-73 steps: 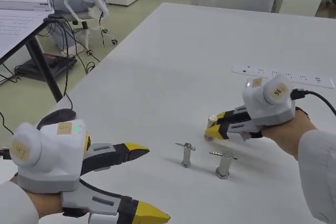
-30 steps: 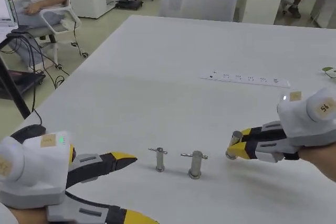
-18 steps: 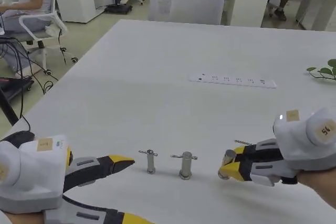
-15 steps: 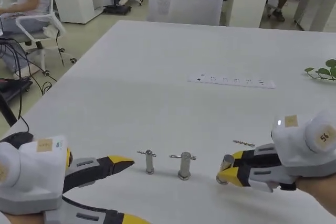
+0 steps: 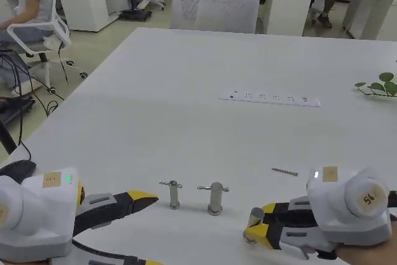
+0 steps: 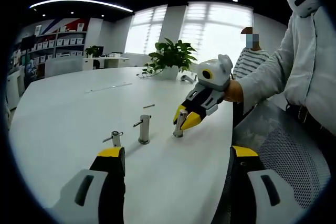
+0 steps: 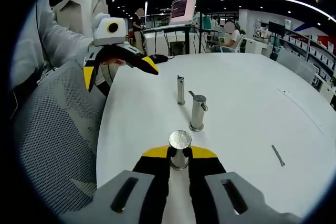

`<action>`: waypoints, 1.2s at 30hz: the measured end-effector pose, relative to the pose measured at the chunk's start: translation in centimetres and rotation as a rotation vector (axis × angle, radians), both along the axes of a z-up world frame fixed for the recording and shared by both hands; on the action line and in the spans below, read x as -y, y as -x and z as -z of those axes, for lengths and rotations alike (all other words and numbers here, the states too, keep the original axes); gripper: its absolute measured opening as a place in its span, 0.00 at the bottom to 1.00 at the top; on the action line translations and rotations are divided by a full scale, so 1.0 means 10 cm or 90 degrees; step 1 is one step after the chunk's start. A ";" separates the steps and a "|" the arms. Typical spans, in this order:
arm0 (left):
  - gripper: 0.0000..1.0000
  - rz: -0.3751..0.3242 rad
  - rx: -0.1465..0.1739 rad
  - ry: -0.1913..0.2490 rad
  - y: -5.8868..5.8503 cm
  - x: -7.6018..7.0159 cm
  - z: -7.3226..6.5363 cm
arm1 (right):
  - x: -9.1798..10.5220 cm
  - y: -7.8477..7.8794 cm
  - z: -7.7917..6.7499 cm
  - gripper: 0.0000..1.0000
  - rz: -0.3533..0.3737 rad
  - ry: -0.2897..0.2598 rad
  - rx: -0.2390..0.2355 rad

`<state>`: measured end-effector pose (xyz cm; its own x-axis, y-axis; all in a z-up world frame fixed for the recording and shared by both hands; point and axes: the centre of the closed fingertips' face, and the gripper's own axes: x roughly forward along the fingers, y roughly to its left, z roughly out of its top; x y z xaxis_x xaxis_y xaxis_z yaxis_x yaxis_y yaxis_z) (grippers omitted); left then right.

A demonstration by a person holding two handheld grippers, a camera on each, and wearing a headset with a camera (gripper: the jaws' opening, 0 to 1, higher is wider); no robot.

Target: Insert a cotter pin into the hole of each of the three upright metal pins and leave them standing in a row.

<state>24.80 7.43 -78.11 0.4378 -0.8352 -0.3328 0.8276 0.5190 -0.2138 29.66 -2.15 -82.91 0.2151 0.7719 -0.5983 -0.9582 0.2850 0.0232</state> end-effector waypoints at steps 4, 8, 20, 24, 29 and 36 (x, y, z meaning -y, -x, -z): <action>0.82 0.002 -0.001 0.001 0.00 0.01 0.00 | -0.01 0.04 0.04 0.13 0.009 0.004 0.002; 0.81 0.004 -0.003 0.001 0.01 0.02 0.01 | -0.03 0.06 0.08 0.13 0.020 0.011 0.003; 0.81 0.003 -0.009 0.007 0.02 0.03 0.02 | -0.10 0.11 0.12 0.13 0.034 0.016 0.014; 0.81 0.002 -0.008 0.009 0.02 0.03 0.02 | -0.10 0.13 0.12 0.14 0.031 0.023 0.024; 0.81 0.000 -0.008 0.011 0.01 0.02 0.02 | -0.10 0.12 0.12 0.15 0.026 0.027 0.027; 0.81 -0.002 -0.009 0.013 0.01 0.02 0.02 | -0.11 0.12 0.11 0.15 0.022 0.029 0.032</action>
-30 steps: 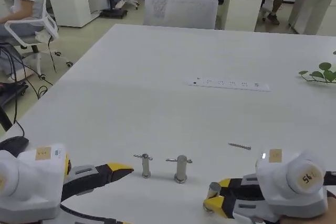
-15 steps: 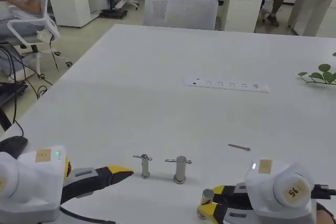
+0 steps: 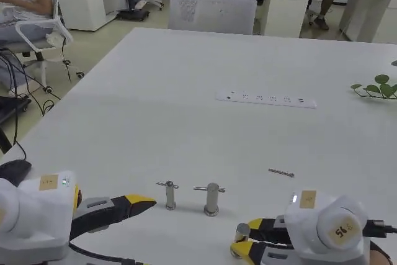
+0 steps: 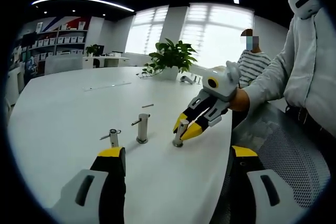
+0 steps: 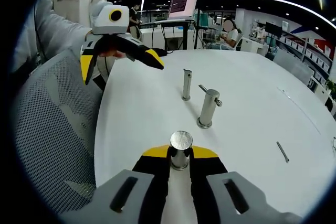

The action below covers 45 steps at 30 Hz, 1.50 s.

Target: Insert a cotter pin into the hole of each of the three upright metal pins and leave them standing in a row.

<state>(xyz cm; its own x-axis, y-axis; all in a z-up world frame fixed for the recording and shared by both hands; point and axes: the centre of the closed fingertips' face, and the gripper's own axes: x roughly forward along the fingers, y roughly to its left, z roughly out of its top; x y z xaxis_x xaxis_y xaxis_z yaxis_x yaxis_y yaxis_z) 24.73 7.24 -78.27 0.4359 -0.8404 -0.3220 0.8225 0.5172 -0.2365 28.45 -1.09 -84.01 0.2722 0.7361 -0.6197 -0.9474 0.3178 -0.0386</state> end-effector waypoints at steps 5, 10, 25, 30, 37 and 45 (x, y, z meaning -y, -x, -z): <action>0.81 0.001 -0.001 0.001 0.00 0.01 0.01 | -0.01 0.00 -0.02 0.16 0.003 -0.005 -0.005; 0.81 0.002 0.001 0.002 -0.01 0.01 0.00 | -0.04 0.03 -0.02 0.21 -0.004 -0.005 -0.006; 0.80 0.003 0.001 0.003 0.00 0.03 0.02 | 0.30 0.01 0.02 0.30 -0.006 0.009 -0.038; 0.80 0.007 -0.001 0.003 0.01 0.06 0.03 | 0.49 -0.06 0.05 0.30 0.007 0.021 -0.043; 0.80 0.007 -0.003 0.005 0.01 0.07 0.03 | 0.76 -0.26 0.07 0.29 0.035 0.041 -0.041; 0.80 0.006 -0.006 0.006 0.01 0.07 0.03 | 1.01 -0.57 0.08 0.29 0.060 0.072 -0.031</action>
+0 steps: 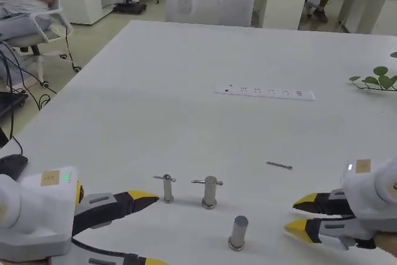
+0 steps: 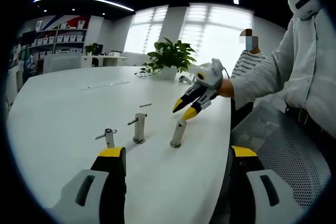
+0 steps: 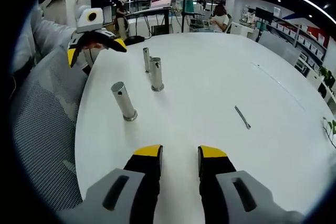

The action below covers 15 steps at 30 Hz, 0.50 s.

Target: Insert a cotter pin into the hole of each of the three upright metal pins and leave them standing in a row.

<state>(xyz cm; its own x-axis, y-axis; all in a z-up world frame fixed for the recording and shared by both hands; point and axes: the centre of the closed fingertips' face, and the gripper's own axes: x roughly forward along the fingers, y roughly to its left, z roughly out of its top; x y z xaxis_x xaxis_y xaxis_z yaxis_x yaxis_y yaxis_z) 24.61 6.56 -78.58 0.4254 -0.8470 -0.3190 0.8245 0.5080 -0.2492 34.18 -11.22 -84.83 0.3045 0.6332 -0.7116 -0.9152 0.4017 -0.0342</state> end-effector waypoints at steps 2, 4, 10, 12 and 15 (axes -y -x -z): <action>0.80 0.000 0.000 -0.002 0.00 0.00 0.00 | 0.05 -0.09 -0.01 0.29 0.011 0.003 0.001; 0.80 -0.001 -0.001 0.000 0.00 0.00 0.00 | 0.09 -0.16 -0.02 0.29 0.018 0.005 0.002; 0.80 -0.002 -0.003 -0.001 -0.01 -0.01 0.01 | 0.12 -0.33 -0.06 0.30 0.034 -0.001 0.000; 0.80 -0.003 -0.004 -0.001 -0.01 -0.03 0.01 | 0.12 -0.37 -0.07 0.31 0.032 0.002 -0.003; 0.80 -0.006 -0.004 0.000 -0.01 -0.04 0.01 | 0.10 -0.42 -0.09 0.31 0.027 0.005 -0.001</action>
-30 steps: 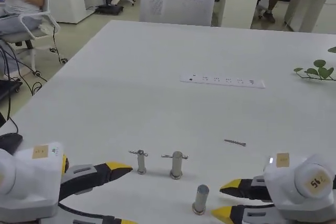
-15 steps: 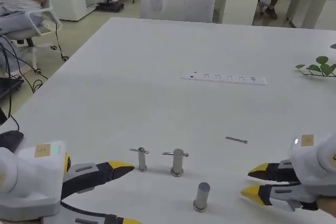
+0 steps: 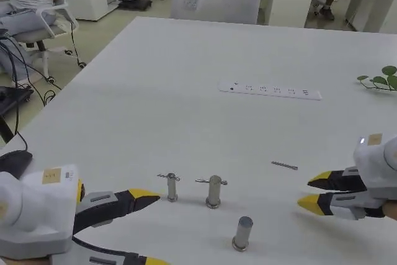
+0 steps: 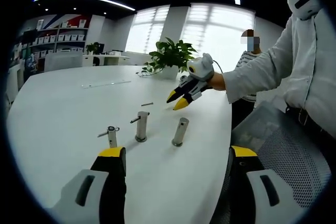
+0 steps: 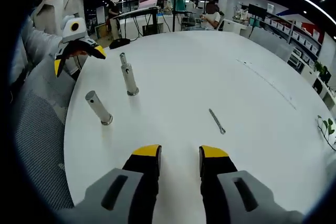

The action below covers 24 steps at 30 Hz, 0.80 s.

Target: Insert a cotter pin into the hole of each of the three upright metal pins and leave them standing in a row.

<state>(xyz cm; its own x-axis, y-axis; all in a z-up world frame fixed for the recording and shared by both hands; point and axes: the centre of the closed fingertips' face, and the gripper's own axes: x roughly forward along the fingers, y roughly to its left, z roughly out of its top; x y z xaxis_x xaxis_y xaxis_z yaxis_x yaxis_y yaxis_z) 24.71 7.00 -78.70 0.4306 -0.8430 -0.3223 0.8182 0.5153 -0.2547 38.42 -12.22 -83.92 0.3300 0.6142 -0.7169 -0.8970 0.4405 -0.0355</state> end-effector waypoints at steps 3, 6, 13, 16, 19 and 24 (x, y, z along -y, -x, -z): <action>0.80 -0.002 -0.001 -0.001 0.01 -0.02 0.01 | -0.04 -0.06 -0.03 0.31 -0.008 0.004 0.001; 0.80 -0.005 -0.002 -0.001 0.02 -0.04 0.02 | -0.07 -0.11 -0.06 0.31 -0.008 0.002 -0.001; 0.80 -0.011 -0.004 -0.001 0.04 -0.08 0.03 | -0.12 -0.26 -0.12 0.31 -0.014 0.003 -0.005; 0.80 -0.015 -0.006 0.000 0.04 -0.10 0.04 | -0.13 -0.34 -0.12 0.31 -0.017 0.006 -0.010; 0.80 -0.018 -0.007 0.000 0.04 -0.11 0.04 | -0.13 -0.41 -0.13 0.31 -0.020 0.013 -0.010; 0.80 -0.023 -0.008 -0.001 0.04 -0.14 0.04 | -0.12 -0.49 -0.10 0.30 -0.028 0.022 -0.019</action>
